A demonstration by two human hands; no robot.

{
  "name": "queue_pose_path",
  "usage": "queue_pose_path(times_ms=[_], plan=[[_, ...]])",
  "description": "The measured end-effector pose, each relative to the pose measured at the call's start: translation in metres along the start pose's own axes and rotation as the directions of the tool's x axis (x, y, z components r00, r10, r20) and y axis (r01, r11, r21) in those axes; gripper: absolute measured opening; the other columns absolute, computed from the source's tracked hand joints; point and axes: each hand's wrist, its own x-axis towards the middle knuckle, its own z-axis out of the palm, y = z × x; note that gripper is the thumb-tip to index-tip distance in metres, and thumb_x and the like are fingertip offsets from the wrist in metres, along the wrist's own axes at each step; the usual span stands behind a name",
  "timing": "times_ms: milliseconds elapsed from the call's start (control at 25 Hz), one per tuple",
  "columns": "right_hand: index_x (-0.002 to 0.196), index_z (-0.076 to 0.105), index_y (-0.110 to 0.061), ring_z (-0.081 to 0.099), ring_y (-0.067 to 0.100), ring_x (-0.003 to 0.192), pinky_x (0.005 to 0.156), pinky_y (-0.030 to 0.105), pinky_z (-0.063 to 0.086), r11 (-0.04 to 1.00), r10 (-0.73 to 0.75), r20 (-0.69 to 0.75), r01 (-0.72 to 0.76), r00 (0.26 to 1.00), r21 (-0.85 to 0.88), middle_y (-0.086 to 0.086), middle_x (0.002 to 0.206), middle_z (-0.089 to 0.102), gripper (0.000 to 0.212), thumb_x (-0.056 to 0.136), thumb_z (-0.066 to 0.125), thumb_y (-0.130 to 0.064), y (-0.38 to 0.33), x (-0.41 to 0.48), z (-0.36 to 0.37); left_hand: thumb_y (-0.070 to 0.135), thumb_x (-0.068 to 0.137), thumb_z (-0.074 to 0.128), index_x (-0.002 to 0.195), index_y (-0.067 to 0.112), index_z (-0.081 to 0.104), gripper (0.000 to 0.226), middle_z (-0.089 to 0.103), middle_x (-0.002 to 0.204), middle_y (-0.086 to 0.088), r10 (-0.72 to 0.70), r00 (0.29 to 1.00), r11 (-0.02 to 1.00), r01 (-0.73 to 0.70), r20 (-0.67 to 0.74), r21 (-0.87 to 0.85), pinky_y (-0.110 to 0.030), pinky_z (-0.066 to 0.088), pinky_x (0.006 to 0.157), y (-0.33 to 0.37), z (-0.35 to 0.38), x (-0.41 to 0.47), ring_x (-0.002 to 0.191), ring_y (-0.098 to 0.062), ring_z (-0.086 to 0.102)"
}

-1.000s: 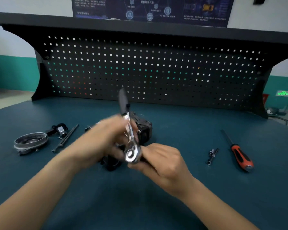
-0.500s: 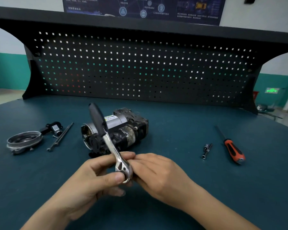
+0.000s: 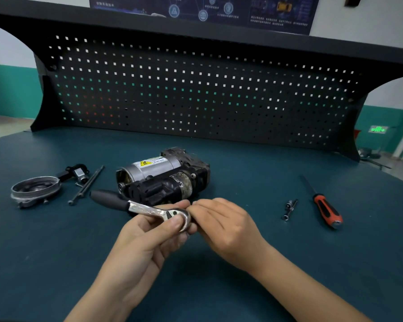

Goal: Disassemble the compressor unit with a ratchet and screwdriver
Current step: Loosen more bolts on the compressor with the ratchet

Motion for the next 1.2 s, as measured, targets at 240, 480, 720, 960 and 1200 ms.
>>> queue_pose_path(times_ms=[240, 480, 720, 960, 1200], plan=[[0.083, 0.070, 0.003, 0.066, 0.022, 0.074, 0.066, 0.030, 0.052, 1.000, -0.020, -0.011, 0.020, 1.000, -0.001, 0.010, 0.078, 0.068, 0.015, 0.087, 0.057, -0.002, 0.001, -0.003, 0.000, 0.023, 0.041, 0.092, 0.093, 0.000, 0.073, 0.060, 0.070, 0.076, -0.014, 0.070, 0.998, 0.997, -0.070, 0.001, 0.024, -0.017, 0.051, 0.051, -0.010, 0.000, -0.005, 0.067, -0.016, 0.069], [0.083, 0.069, 0.006, 0.064, 0.026, 0.072, 0.068, 0.032, 0.054, 0.999, -0.019, -0.050, 0.021, 0.999, 0.032, 0.013, 0.077, 0.066, 0.016, 0.088, 0.055, -0.001, 0.005, -0.012, -0.001, 0.012, 0.047, 0.084, 0.077, 0.014, 0.078, 0.031, 0.074, 0.092, -0.006, 0.089, 0.995, 0.996, -0.089, 0.042, 0.002, -0.015, 0.051, 0.051, -0.010, 0.002, -0.013, 0.064, -0.012, 0.069], [0.079, 0.067, -0.003, 0.061, 0.025, 0.063, 0.060, 0.031, 0.052, 0.928, 0.279, 0.241, -0.197, 0.930, -0.315, 0.006, 0.068, 0.062, 0.013, 0.086, 0.062, -0.013, 0.059, -0.037, -0.006, 0.021, 0.064, 0.074, 0.068, 0.019, 0.077, 0.006, 0.075, 0.087, -0.003, 0.177, 0.984, 0.984, -0.177, -0.018, -0.011, -0.013, 0.051, 0.050, 0.014, -0.007, -0.009, 0.062, -0.010, 0.069], [0.111, 0.062, -0.015, 0.049, 0.023, 0.105, 0.085, 0.031, 0.034, 0.639, 0.768, 0.531, -0.486, 0.358, -0.597, 0.005, 0.110, 0.055, 0.033, 0.099, 0.033, -0.024, 0.085, -0.062, -0.002, 0.036, 0.027, 0.095, 0.080, 0.008, 0.074, 0.064, 0.069, 0.072, -0.010, -0.119, 0.993, 0.980, 0.114, 0.021, 0.164, -0.019, 0.053, 0.049, 0.004, -0.008, -0.003, 0.069, -0.024, 0.071], [0.111, 0.062, -0.011, 0.052, 0.029, 0.107, 0.086, 0.034, 0.039, 0.521, 0.846, 0.433, -0.659, 0.312, -0.543, 0.010, 0.112, 0.057, 0.032, 0.095, 0.039, -0.029, 0.093, -0.067, -0.013, 0.008, 0.053, 0.068, 0.073, 0.009, 0.069, 0.020, 0.068, 0.067, -0.009, -0.191, 0.980, 0.981, 0.190, -0.055, -0.030, -0.020, 0.052, 0.044, -0.006, -0.006, 0.002, 0.063, -0.024, 0.071]])
